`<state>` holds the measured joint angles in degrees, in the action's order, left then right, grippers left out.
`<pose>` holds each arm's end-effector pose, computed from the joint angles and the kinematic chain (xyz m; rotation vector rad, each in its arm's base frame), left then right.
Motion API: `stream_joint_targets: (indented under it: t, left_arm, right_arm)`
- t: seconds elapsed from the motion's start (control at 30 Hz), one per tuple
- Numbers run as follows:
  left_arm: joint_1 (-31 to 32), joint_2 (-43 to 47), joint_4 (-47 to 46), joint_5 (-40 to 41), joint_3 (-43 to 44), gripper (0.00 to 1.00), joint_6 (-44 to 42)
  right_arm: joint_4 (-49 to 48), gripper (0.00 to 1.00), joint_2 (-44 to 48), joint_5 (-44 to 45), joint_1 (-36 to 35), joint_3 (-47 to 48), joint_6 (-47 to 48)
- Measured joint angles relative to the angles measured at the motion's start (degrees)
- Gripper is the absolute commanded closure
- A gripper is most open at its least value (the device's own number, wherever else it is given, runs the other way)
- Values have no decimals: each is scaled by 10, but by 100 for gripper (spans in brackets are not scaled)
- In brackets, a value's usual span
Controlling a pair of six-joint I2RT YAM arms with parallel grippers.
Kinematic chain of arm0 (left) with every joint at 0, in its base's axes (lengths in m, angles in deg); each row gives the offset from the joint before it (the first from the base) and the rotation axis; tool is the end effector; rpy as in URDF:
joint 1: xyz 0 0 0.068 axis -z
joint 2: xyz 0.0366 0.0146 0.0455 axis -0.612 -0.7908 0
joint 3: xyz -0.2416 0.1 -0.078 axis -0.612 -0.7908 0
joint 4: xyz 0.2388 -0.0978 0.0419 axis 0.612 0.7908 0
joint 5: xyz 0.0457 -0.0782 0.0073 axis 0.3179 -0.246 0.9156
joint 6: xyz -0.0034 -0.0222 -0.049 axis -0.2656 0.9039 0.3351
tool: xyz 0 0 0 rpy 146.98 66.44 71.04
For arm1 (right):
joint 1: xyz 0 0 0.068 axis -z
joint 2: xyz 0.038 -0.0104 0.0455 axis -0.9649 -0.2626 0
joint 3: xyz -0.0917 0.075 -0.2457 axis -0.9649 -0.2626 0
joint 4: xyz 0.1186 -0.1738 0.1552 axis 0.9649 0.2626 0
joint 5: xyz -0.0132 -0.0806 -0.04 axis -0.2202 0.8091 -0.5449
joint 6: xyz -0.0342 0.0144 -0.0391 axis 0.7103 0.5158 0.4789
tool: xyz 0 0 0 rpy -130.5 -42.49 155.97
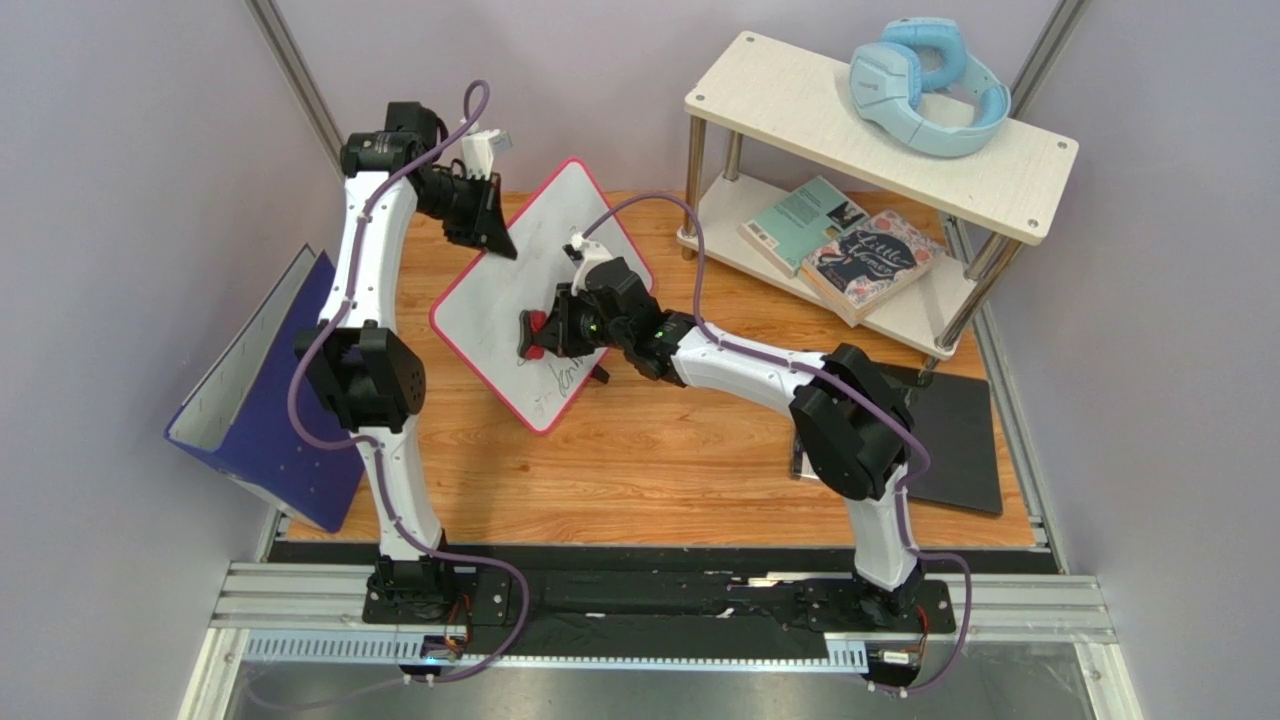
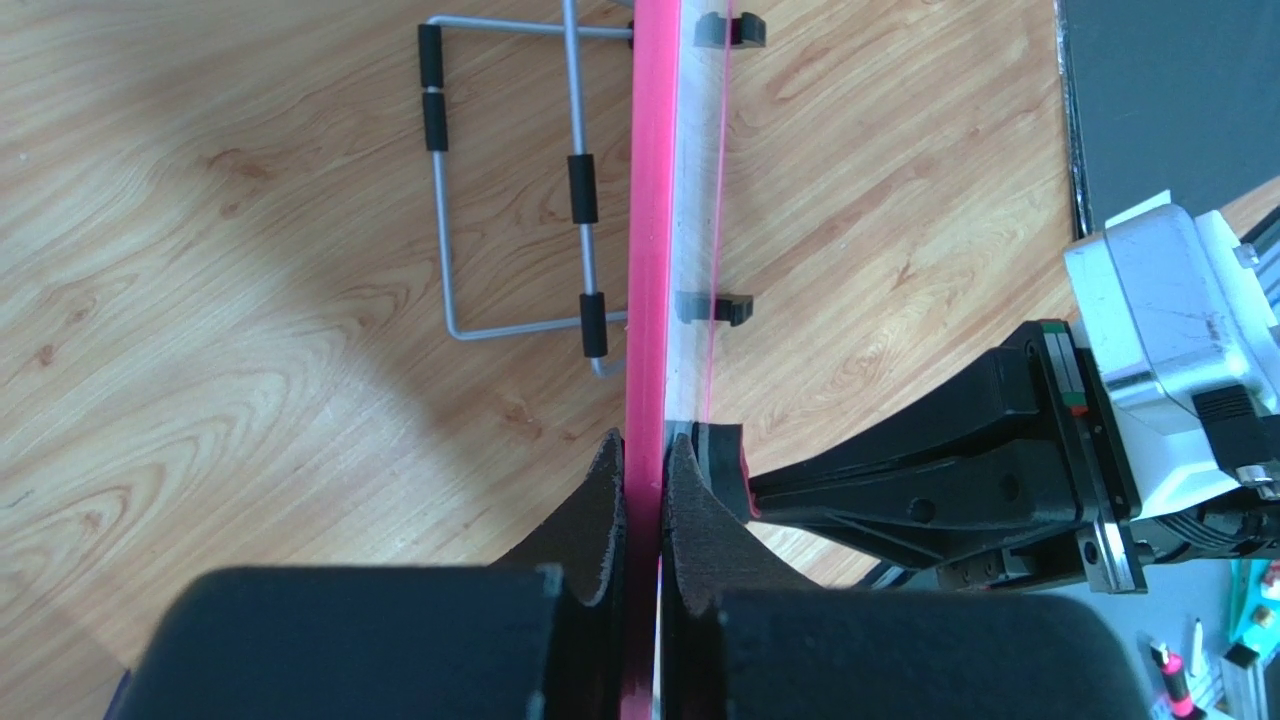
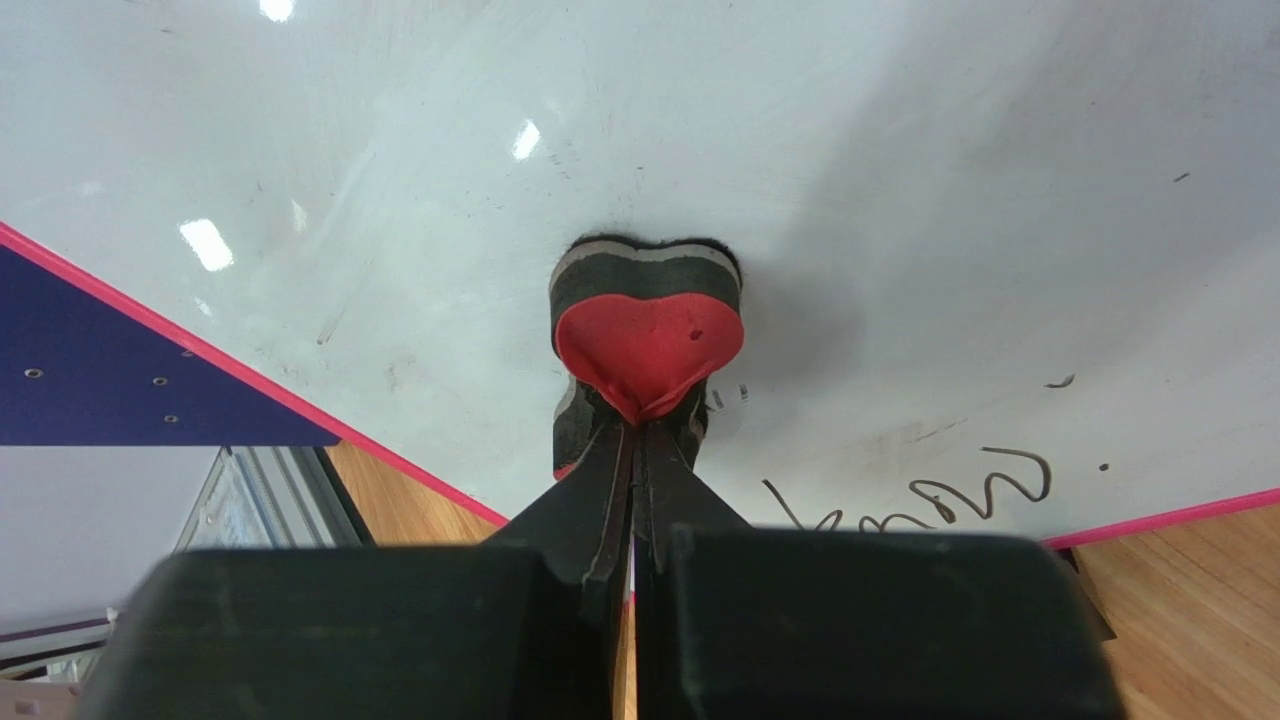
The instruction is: Erase the whiteboard
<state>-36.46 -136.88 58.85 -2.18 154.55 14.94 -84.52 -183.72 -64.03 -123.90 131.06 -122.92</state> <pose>0.4182 -0.0300 0.3651 0.4779 2.5120 -0.7644 0.3067 0.3628 0.2421 -0.3874 2.1412 1.0443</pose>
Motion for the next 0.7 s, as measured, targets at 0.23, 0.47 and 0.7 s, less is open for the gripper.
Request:
stream_joint_targets:
  t: [0.23,0.47,0.7]
  left_arm:
    - [-6,0,3,2,1,100,-5]
    - [-7,0,10,2,1,100,-14]
    - [-8,0,11,2,1,100,-16]
  right_arm:
    - [23,100,-14,1,-13,30,15]
    - [16,100,-13,15,-23,26,13]
    - [16,100,-15,9,-29,30,15]
